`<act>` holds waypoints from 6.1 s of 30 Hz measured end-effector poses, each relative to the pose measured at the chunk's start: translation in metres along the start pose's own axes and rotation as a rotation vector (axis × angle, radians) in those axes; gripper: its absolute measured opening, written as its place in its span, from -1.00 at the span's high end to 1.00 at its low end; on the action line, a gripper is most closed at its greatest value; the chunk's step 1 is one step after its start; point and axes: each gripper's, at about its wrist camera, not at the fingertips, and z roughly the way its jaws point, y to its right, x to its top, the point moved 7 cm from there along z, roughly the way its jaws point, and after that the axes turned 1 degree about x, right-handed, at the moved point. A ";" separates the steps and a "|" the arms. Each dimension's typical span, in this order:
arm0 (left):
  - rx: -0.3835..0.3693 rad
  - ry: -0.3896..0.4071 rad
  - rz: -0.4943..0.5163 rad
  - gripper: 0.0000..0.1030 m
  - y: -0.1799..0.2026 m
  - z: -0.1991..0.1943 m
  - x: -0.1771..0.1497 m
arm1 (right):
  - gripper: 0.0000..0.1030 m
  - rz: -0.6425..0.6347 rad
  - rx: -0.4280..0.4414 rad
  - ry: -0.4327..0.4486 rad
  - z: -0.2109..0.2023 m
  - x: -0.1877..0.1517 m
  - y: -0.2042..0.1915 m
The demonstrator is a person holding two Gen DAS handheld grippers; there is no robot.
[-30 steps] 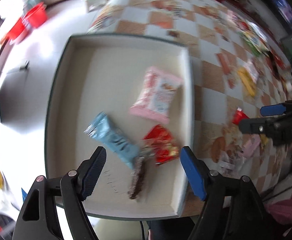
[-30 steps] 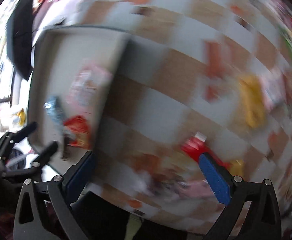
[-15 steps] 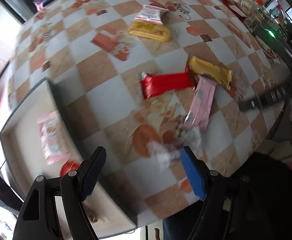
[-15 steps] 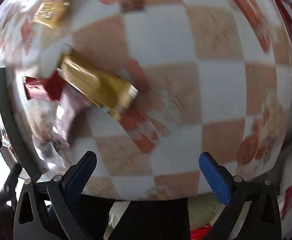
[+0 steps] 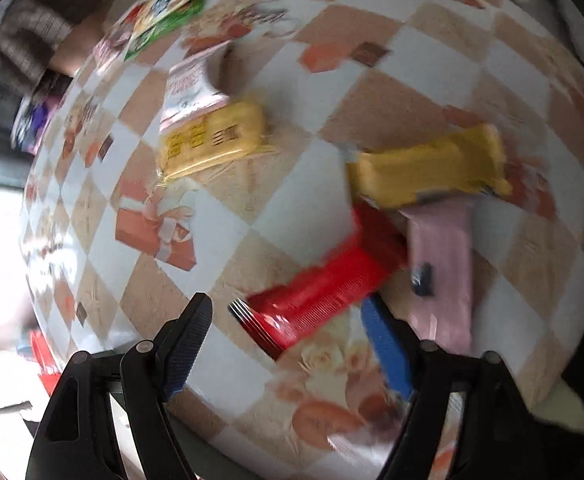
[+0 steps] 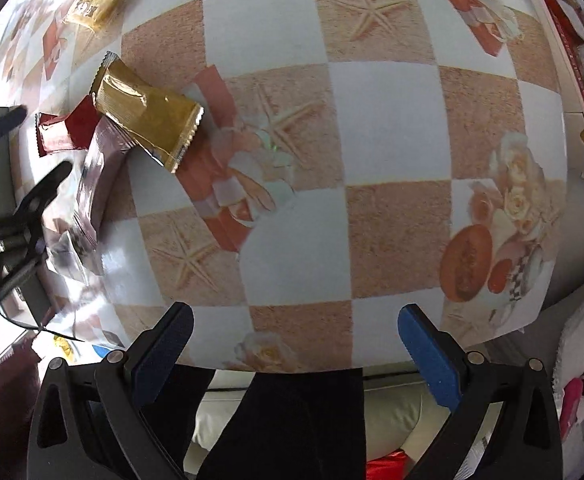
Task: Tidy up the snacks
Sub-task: 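Return both tools to the snacks on the table, then grasp the red wrapped bar with the left tool while the right tool grasps the gold bar, then carry the red and gold bars to the white tray and release them, then move both tools back toward the remaining snacks on the table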
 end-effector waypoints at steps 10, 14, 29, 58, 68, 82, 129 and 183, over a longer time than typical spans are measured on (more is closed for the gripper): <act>-0.100 -0.080 -0.450 -0.68 -0.084 0.003 -0.025 | -1.00 -0.038 0.001 0.073 -0.013 0.049 -0.016; -0.086 -0.070 -0.441 -0.68 -0.089 -0.008 -0.033 | -1.00 -0.095 -0.003 0.119 -0.018 0.084 -0.040; 0.010 0.031 -0.113 -0.85 -0.060 0.015 0.044 | -1.00 -0.122 -0.101 0.126 0.009 0.115 -0.025; -0.314 -0.062 -0.549 0.57 -0.032 -0.026 -0.030 | 0.51 -0.146 0.121 0.144 -0.026 0.123 -0.058; -0.329 -0.007 -0.698 0.57 -0.052 -0.073 -0.088 | 0.51 -0.069 0.224 0.133 -0.032 0.093 -0.053; -0.258 -0.026 -0.821 0.57 -0.093 -0.079 -0.143 | -0.35 -0.085 -0.028 0.098 0.004 0.108 -0.056; -0.150 -0.072 -1.014 -0.48 -0.127 -0.066 -0.265 | -1.00 -0.587 0.027 0.016 -0.019 0.106 -0.325; 0.011 -0.173 -0.237 -0.55 -0.032 -0.095 -0.092 | -1.00 -0.288 -0.146 0.093 0.027 0.051 -0.040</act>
